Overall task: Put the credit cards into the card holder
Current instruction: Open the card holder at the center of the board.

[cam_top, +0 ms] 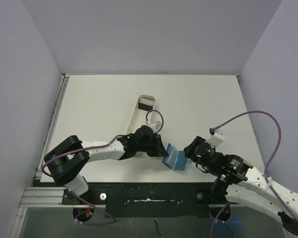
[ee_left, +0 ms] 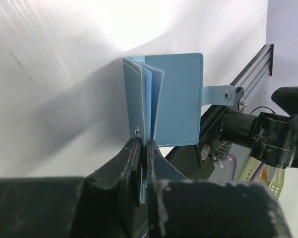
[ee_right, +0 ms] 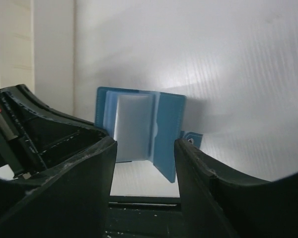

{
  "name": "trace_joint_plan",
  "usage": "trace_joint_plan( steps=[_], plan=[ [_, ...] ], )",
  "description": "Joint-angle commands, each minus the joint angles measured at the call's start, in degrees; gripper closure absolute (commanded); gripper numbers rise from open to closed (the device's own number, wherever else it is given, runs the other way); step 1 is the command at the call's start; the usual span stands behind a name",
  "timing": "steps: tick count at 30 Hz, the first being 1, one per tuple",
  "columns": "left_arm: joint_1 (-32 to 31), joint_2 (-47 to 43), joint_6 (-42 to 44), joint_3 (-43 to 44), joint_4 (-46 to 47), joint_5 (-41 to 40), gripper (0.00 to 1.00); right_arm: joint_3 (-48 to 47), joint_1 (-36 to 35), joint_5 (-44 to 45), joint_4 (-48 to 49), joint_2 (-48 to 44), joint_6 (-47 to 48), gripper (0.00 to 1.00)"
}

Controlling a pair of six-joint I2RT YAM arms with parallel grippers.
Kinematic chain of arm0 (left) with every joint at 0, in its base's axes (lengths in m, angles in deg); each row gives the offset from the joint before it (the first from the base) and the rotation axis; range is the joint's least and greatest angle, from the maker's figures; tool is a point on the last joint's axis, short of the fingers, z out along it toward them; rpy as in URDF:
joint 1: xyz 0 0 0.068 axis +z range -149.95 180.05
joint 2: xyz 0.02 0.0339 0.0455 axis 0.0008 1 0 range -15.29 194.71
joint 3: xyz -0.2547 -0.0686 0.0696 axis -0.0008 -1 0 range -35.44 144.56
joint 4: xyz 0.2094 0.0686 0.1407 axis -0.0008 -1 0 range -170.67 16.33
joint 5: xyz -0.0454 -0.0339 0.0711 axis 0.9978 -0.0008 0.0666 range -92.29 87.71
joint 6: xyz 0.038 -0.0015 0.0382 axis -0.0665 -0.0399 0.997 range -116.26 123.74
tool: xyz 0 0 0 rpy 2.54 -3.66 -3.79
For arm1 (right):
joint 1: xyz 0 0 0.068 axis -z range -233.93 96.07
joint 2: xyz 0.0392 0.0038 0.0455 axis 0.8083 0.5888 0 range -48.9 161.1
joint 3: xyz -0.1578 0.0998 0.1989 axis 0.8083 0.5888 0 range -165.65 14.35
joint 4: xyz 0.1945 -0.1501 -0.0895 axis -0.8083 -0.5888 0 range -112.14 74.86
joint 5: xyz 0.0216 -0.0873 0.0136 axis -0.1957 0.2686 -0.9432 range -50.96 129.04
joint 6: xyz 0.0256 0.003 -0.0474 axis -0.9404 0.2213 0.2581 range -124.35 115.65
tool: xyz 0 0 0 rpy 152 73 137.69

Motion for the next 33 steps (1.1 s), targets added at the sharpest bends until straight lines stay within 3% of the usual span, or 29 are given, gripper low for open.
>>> trace_joint_plan(
  steps=[1, 6, 13, 21, 33],
  plan=[
    [-0.2, -4.8, -0.2, -0.2, 1.8, -2.7, 1.0, -2.9, 0.0, -4.7, 10.0, 3.9, 8.5, 0.48],
    [-0.4, -6.3, -0.6, -1.8, 2.7, -3.9, 1.0, 0.6, 0.1, -8.5, 22.5, 7.0, 8.8, 0.47],
    [-0.4, -6.7, -1.2, -3.5, 2.7, -4.4, 1.0, 2.7, 2.3, -8.5, 27.7, 12.7, 5.9, 0.45],
    [-0.4, -7.4, -1.5, -4.6, 2.8, -5.3, 1.0, 8.7, 9.5, -20.1, 39.3, 15.0, 7.3, 0.45],
    [-0.4, -7.5, -1.6, -5.0, 3.5, -5.1, 1.0, 9.8, 10.7, -24.0, 44.9, 23.2, 7.8, 0.46]
  ],
)
